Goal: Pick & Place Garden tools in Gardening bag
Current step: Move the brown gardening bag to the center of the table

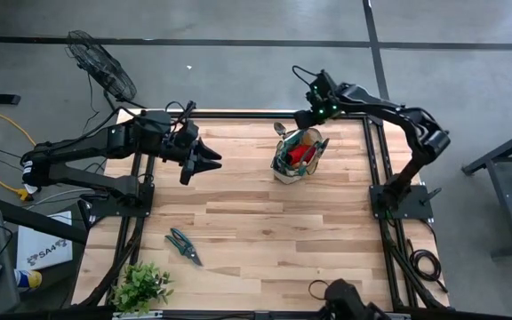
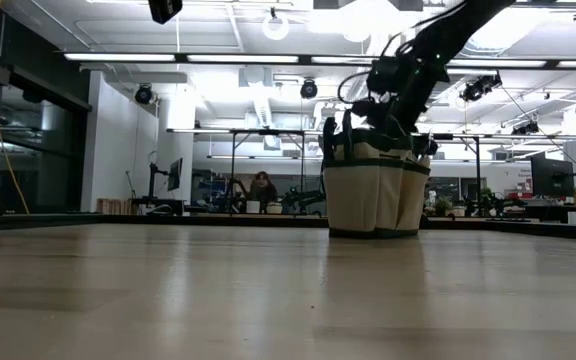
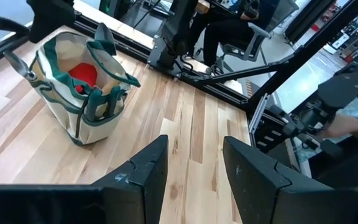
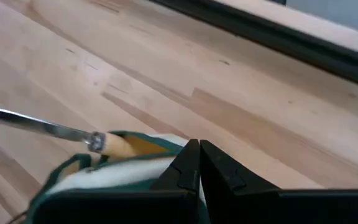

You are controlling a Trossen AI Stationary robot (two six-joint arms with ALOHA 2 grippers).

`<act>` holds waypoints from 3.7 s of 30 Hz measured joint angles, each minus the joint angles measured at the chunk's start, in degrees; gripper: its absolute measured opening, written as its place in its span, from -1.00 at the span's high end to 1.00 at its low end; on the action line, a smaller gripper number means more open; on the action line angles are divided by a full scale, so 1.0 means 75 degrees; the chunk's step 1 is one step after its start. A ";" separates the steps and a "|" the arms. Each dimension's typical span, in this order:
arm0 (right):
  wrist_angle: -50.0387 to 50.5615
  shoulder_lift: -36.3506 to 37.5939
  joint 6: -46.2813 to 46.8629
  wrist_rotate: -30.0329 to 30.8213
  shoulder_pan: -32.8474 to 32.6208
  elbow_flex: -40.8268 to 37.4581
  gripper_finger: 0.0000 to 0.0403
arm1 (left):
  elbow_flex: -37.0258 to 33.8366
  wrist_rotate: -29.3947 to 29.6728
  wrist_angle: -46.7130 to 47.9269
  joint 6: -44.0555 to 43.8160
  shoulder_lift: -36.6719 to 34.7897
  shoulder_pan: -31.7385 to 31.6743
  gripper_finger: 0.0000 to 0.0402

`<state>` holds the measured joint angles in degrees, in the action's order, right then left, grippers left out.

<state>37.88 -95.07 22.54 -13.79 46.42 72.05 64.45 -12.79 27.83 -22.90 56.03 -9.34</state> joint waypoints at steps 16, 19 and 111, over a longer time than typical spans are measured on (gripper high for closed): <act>0.2039 -0.0054 -0.0864 -0.0378 0.0065 0.0003 0.99 | 0.0000 -0.0005 0.0164 0.0009 0.0000 0.0000 0.24; 0.2447 -0.0002 -0.1019 -0.0380 -0.0027 0.0003 0.99 | 0.0000 -0.0007 0.0164 0.0009 0.0000 0.0000 0.24; 0.0954 0.0234 0.1239 -0.1786 -0.4967 0.0000 0.99 | -0.0009 -0.0004 0.0170 -0.0421 0.0000 0.0001 0.24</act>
<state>45.03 -93.32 31.84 -27.18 9.17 72.05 64.38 -12.82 29.10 -26.05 56.03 -9.33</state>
